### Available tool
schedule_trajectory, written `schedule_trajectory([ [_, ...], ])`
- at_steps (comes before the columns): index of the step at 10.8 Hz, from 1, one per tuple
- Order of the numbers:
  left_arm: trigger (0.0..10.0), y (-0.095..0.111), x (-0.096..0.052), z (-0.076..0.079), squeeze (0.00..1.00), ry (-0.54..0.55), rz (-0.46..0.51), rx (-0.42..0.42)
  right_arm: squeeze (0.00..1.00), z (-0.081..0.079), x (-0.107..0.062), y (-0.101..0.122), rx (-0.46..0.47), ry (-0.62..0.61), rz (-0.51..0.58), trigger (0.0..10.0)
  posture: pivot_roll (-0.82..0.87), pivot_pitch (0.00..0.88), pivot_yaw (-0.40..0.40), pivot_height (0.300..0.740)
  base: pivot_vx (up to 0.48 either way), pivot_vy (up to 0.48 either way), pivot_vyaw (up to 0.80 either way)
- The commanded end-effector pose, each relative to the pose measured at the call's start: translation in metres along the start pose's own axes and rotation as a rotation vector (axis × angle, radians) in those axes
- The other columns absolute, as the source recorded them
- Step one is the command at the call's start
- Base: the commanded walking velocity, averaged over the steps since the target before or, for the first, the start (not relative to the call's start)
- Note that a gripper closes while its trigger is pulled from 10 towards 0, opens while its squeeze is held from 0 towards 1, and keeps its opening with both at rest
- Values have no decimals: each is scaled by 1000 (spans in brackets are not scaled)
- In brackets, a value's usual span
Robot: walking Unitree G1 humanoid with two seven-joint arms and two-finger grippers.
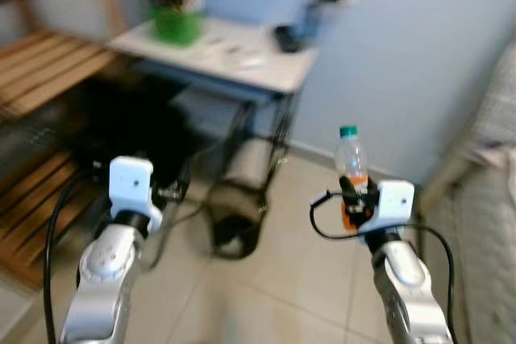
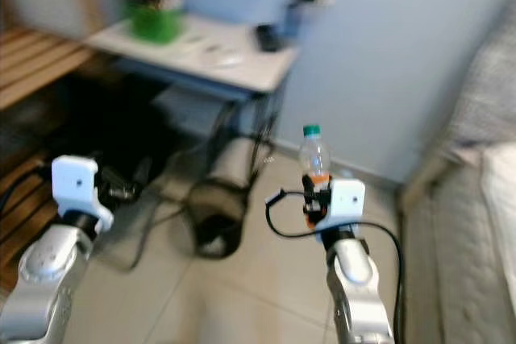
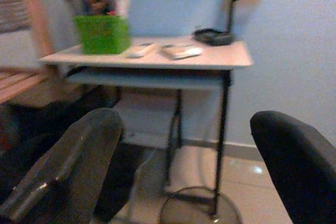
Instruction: Clean up the room
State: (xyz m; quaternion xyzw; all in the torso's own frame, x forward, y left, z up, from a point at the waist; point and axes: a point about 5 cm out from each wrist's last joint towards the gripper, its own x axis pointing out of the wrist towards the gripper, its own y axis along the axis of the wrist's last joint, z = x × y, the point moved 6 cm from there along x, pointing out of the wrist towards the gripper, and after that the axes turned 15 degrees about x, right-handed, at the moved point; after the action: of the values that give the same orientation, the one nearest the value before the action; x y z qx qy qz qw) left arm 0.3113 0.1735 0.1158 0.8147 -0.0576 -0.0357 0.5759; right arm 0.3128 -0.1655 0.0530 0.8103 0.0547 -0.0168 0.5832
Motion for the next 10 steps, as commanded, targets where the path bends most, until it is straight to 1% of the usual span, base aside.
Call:
schedule_trajectory([
  [1, 10000, -1, 2, 6, 0, -28, -6, 5, 0, 1, 7, 5, -2, -5, 9, 10000, 51, 0, -20, 727, 465, 0, 0],
  [3, 10000, 1, 6, 7, 0, -38, -4, 19, 0, -3, 15, 3, -1, 8, -6, 10000, 63, 0, -24, 727, 467, 0, 0],
  [7, 10000, 0, 2, 14, 0, -40, -7, 9, 0, -9, 22, -7, 18, 47, -62, 10000, 80, 0, -39, 727, 469, 0, 0],
  [10, 10000, 3, 0, 16, 0, -44, 0, 23, 0, -18, 28, -27, 9, 90, -163, 10000, 97, 0, -51, 727, 480, 0, 0],
])
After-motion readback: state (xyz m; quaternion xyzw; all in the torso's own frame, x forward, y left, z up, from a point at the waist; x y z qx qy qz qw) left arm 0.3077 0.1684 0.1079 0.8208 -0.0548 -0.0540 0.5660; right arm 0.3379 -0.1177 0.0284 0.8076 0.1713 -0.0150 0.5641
